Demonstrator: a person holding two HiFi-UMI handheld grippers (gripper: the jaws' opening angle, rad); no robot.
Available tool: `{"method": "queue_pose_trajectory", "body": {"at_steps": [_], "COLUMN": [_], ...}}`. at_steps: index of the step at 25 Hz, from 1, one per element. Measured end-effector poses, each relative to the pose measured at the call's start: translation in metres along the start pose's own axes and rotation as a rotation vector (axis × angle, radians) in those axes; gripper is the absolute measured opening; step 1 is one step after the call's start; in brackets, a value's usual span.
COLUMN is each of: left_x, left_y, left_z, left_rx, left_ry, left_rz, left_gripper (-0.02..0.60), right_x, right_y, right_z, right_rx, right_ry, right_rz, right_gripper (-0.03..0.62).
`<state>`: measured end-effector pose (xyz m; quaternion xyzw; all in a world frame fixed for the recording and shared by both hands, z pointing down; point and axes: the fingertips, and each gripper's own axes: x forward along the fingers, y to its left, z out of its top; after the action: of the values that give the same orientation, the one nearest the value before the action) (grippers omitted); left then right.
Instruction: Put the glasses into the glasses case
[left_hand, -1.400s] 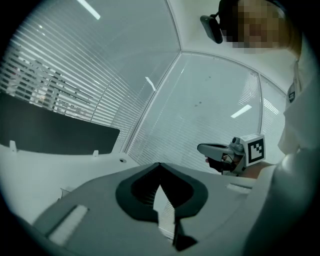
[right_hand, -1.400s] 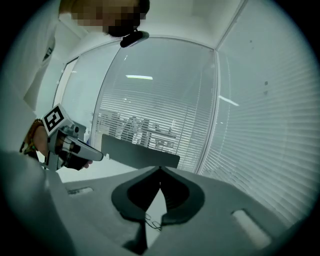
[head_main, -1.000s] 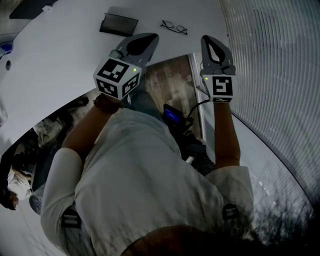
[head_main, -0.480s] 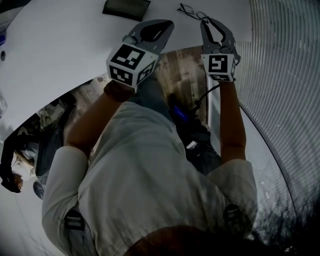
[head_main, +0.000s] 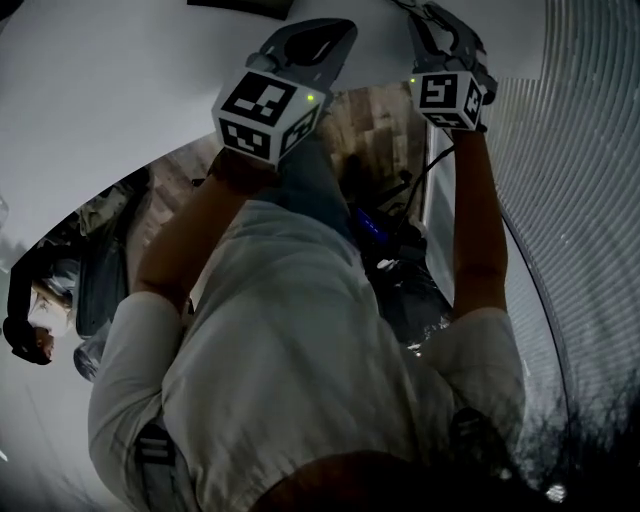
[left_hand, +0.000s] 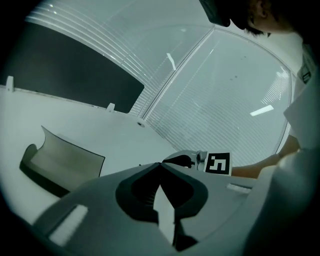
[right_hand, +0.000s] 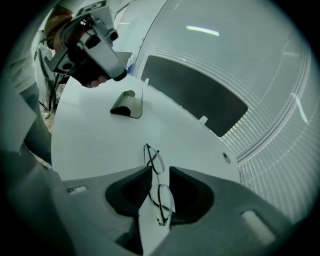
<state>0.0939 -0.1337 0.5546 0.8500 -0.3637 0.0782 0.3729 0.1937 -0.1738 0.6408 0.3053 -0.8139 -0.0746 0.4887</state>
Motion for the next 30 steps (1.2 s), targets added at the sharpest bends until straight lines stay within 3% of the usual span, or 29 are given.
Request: {"method": "queue_pose_trajectory", "body": {"at_steps": [8, 11, 12, 18, 30], "left_x": [0.002, -0.011, -0.014, -0.006, -0.02], "left_y": [0.012, 0.002, -0.001, 0.013, -0.021], "left_z": [-0.013, -0.011, -0.01, -0.014, 0.022], "left_rx": [-0.016, -0.013, -0.01, -0.014, 0.053], "left_ry": [0.018, 0.012, 0.01, 0.011, -0.053], "left_rz": [0.014, 0.014, 0.015, 0.032, 0.013], "left_gripper": [0.0, 0.0, 0.0, 0.0, 0.0], "right_x": [0.022, 0.008, 0.003, 0.017, -0.031], "right_y": [0.009, 0.009, 0.007, 0.002, -0.024], "right_z": [-0.012, -0.007, -0.005, -0.009, 0.032], "right_rx": [-0.089, -0.097, -0.1, -0.113, -0.099], "right_ry": [0.034, 0.032, 0.027, 0.015, -0.056], "right_rz": [0.035, 0.018, 0.008, 0.003, -0.058], "right_gripper": [0.109, 0.086, 0.047, 0.02, 0.018]}}
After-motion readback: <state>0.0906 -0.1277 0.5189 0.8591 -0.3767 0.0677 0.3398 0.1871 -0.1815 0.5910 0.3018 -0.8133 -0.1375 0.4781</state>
